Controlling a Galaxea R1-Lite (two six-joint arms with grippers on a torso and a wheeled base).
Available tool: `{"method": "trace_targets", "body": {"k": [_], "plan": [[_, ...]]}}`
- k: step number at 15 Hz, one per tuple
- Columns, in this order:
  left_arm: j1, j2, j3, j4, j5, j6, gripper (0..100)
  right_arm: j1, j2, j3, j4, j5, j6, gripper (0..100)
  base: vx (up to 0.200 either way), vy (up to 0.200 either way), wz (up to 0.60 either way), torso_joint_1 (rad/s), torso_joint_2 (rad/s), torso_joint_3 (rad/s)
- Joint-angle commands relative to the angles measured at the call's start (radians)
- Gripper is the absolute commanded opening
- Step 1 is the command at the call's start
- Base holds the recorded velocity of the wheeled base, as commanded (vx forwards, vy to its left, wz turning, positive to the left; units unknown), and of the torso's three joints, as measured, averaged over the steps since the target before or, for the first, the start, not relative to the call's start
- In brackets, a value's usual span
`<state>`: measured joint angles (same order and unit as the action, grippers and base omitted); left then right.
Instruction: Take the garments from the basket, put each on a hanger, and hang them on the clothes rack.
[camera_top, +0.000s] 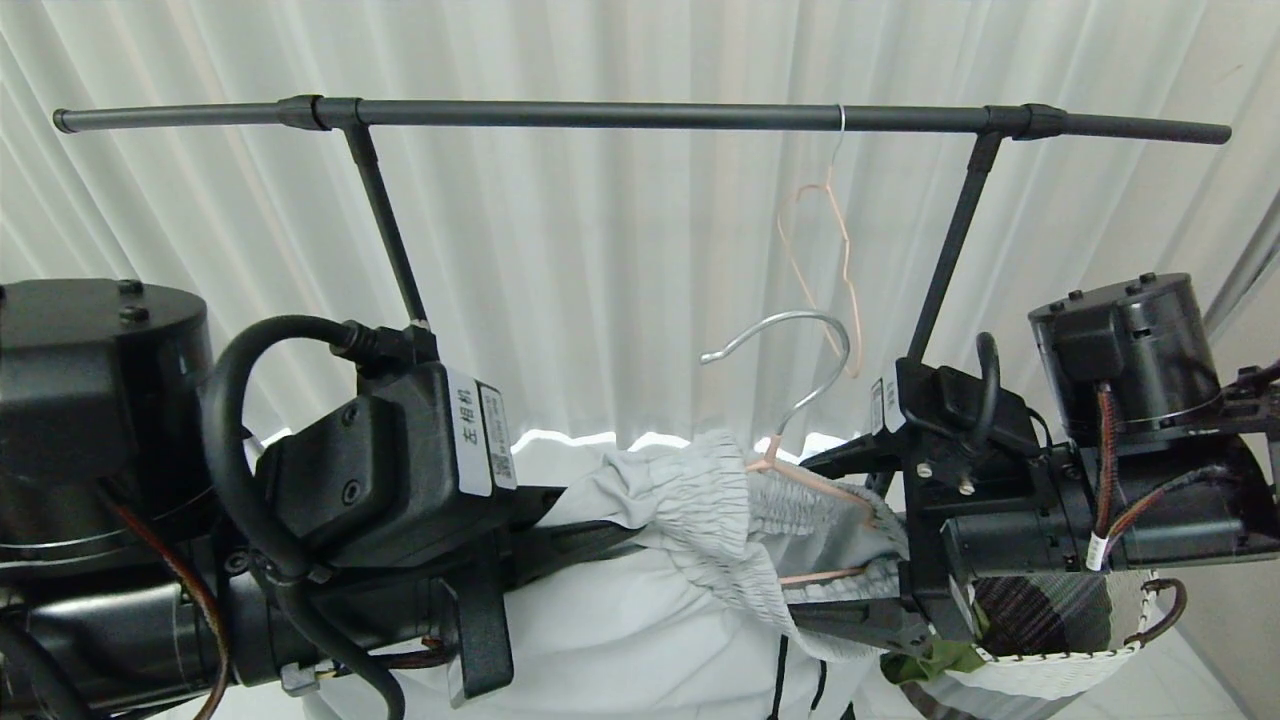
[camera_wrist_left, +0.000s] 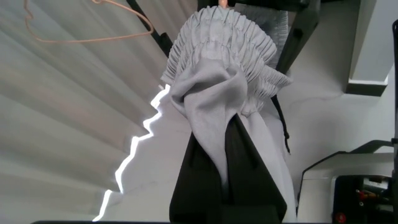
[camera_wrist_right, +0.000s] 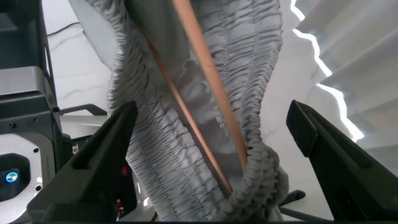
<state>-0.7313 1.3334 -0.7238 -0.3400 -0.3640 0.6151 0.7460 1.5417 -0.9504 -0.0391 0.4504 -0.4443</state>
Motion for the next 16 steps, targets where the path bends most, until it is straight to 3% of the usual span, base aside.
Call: {"method": "trace_targets", "body": {"k": [1, 2, 3, 8, 13, 14, 16], "plan": [[-0.002, 0.0, -0.002, 0.001, 0.0, 0.0, 0, -0.002, 0.014, 0.001, -0.001, 0.001, -0.001, 100, 0.0, 0.0, 0.0, 0.0, 0.0, 0.0], [-0.002, 0.0, -0.002, -0.001, 0.0, 0.0, 0, -0.002, 0.014, 0.001, -0.001, 0.001, -0.001, 100, 0.0, 0.0, 0.0, 0.0, 0.0, 0.0], [-0.002, 0.0, -0.002, -0.001, 0.0, 0.0, 0, -0.002, 0.014, 0.002, -0.002, -0.001, -0.001, 0, 0.0, 0.0, 0.0, 0.0, 0.0, 0.0], [-0.002, 0.0, -0.002, -0.001, 0.0, 0.0, 0, -0.005, 0.014, 0.002, -0.002, -0.012, -0.002, 0, 0.0, 0.0, 0.0, 0.0, 0.0, 0.0], [-0.002, 0.0, 0.001, -0.014, 0.0, 0.014, 0, -0.05, 0.015, -0.005, -0.01, -0.012, -0.175, 0, 0.0, 0.0, 0.0, 0.0, 0.0, 0.0], [-0.002, 0.001, 0.004, -0.016, 0.0, 0.015, 100, -0.051, 0.009, -0.005, -0.028, -0.012, -0.198, 0, 0.0, 0.0, 0.0, 0.0, 0.0, 0.0], [0.0, -0.003, 0.023, -0.016, 0.0, 0.015, 100, -0.054, -0.014, -0.008, -0.051, -0.012, -0.234, 0, 0.0, 0.0, 0.0, 0.0, 0.0, 0.0]]}}
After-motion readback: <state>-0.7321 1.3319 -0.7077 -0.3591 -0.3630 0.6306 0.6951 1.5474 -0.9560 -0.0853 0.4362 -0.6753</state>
